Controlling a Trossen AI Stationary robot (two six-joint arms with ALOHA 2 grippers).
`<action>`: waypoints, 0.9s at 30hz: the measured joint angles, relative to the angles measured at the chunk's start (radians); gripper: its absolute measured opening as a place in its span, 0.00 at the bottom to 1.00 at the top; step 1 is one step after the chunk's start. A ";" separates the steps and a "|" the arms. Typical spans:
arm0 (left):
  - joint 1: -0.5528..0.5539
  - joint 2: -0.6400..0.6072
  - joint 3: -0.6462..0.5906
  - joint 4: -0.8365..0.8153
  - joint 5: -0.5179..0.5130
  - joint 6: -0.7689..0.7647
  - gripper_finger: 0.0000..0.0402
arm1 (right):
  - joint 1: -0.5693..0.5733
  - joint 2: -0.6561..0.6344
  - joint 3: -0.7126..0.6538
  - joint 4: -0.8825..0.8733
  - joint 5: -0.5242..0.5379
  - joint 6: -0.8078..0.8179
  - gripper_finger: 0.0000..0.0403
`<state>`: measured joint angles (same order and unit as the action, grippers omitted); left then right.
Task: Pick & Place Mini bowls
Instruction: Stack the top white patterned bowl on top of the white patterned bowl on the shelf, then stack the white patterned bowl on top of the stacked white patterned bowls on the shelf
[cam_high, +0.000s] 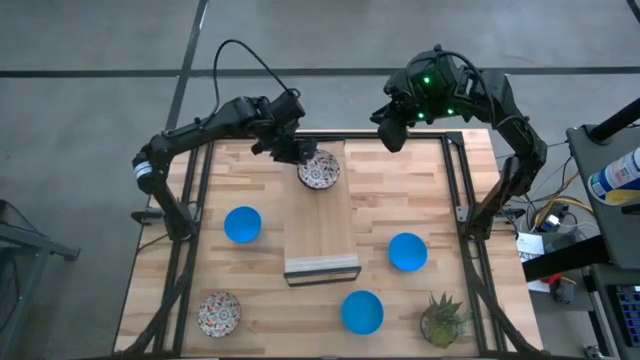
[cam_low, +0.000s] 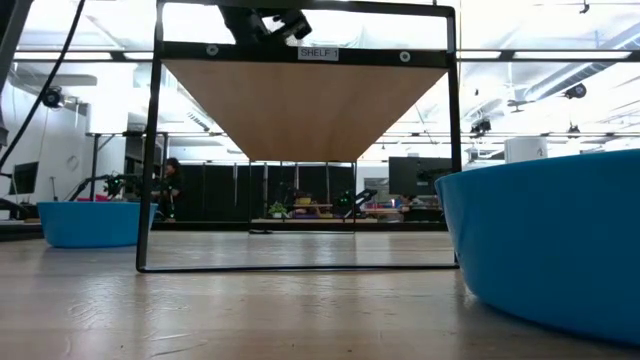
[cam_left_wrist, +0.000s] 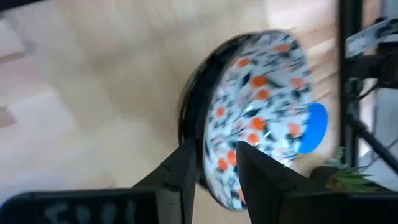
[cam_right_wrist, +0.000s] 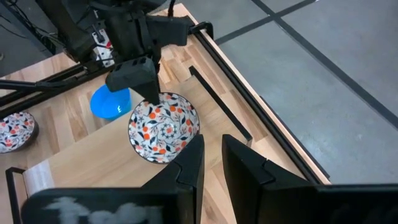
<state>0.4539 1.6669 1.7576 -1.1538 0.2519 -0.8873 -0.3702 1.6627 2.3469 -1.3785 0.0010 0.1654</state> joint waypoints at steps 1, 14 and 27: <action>0.001 0.000 0.000 -0.026 0.000 0.001 0.26 | 0.000 0.000 0.000 0.000 0.000 0.000 0.13; -0.019 -0.006 0.044 -0.096 -0.010 0.021 0.26 | 0.000 0.000 0.000 -0.002 0.000 0.000 0.13; -0.162 -0.127 0.056 -0.270 -0.011 0.023 0.26 | 0.010 0.002 -0.001 -0.021 0.000 -0.121 0.13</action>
<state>0.2919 1.5401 1.8133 -1.4237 0.2409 -0.8642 -0.3599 1.6642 2.3463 -1.3996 0.0006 0.0439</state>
